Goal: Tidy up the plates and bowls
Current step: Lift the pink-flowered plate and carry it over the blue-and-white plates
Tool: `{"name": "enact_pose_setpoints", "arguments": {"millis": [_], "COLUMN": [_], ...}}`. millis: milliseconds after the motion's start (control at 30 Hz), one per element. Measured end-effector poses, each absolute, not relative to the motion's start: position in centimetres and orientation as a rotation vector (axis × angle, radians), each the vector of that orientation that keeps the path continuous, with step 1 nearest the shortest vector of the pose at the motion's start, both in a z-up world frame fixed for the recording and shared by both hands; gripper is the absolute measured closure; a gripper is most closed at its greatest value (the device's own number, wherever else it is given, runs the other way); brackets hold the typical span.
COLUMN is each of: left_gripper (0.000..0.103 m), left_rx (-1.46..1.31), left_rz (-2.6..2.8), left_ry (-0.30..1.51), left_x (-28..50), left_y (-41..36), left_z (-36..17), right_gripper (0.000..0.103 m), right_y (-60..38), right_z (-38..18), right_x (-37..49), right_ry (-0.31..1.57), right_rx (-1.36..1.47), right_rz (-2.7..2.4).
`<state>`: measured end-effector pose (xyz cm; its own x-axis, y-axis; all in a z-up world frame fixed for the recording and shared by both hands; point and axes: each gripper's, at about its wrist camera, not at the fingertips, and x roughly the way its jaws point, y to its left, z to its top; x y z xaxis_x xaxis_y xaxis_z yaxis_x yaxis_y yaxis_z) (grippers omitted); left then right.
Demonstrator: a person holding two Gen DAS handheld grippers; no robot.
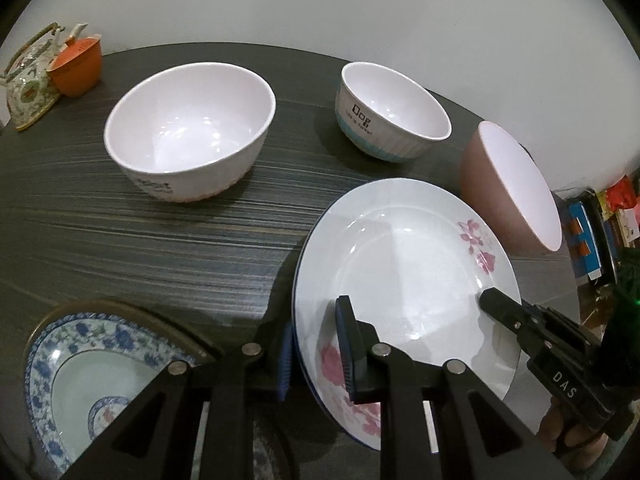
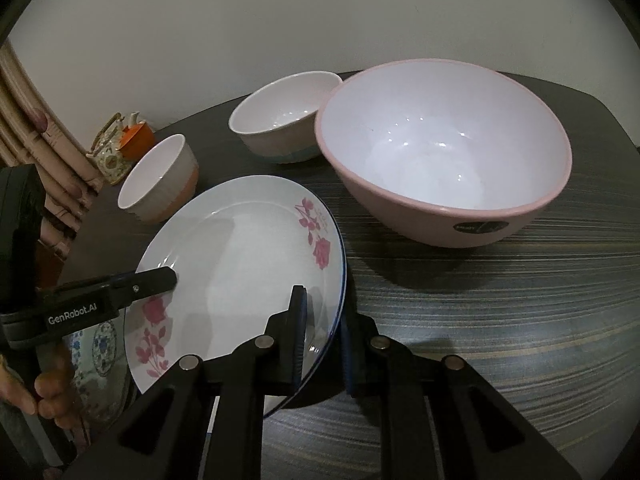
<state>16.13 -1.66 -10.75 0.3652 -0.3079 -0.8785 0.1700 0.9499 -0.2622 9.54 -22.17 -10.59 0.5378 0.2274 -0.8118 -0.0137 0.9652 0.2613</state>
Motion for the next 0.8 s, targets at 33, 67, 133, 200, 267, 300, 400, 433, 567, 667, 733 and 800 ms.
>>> {"name": "enact_pose_setpoints", "arguments": {"millis": [33,67,133,200,267,300,400,433,567,667,733,800], "left_gripper": [0.084,0.084,0.084,0.084,0.084,0.084,0.084,0.084,0.084,0.084,0.084,0.084], "left_rx": [-0.135,-0.134,-0.134,-0.136,-0.140,-0.139,-0.143,-0.143,-0.147,-0.153,-0.156,-0.163], "left_rz": [-0.306,-0.304,-0.300,-0.294,-0.289,-0.286,-0.275,-0.271,-0.256,-0.242,-0.232,-0.218], "left_ry": [1.154,1.150,1.141,1.134,1.131,1.127,1.113,1.109,1.092,1.085,1.079,1.074], "left_x": [15.8,15.5,14.8,14.1,14.2,14.0,13.2,13.4,13.1,12.6,12.1,11.9], "left_y": [-1.5,-1.5,-1.2,-0.4,0.3,0.5,1.6,1.5,2.2,3.1,3.9,4.7], "left_z": [-10.6,-10.4,-10.1,-9.8,-9.1,-8.8,-8.0,-8.0,-7.4,-7.1,-6.7,-6.6], "right_gripper": [0.088,0.088,0.088,0.088,0.088,0.088,0.088,0.088,0.088,0.088,0.088,0.088], "right_y": [-22.0,-21.8,-21.6,-21.2,-20.9,-20.7,-20.0,-19.8,-18.7,-17.7,-17.0,-16.1], "right_z": [-10.4,-10.2,-9.9,-9.5,-9.2,-9.0,-8.3,-8.1,-7.4,-6.9,-6.5,-6.4], "right_x": [9.4,9.2,8.9,8.5,8.0,7.8,7.1,6.8,6.2,5.8,5.7,5.6], "right_ry": [0.990,0.987,0.980,0.972,0.965,0.962,0.952,0.948,0.933,0.925,0.922,0.921], "right_rx": [0.231,0.231,0.226,0.222,0.218,0.218,0.210,0.208,0.198,0.188,0.182,0.174], "right_rz": [0.148,0.151,0.156,0.161,0.167,0.171,0.184,0.188,0.207,0.225,0.235,0.246]}}
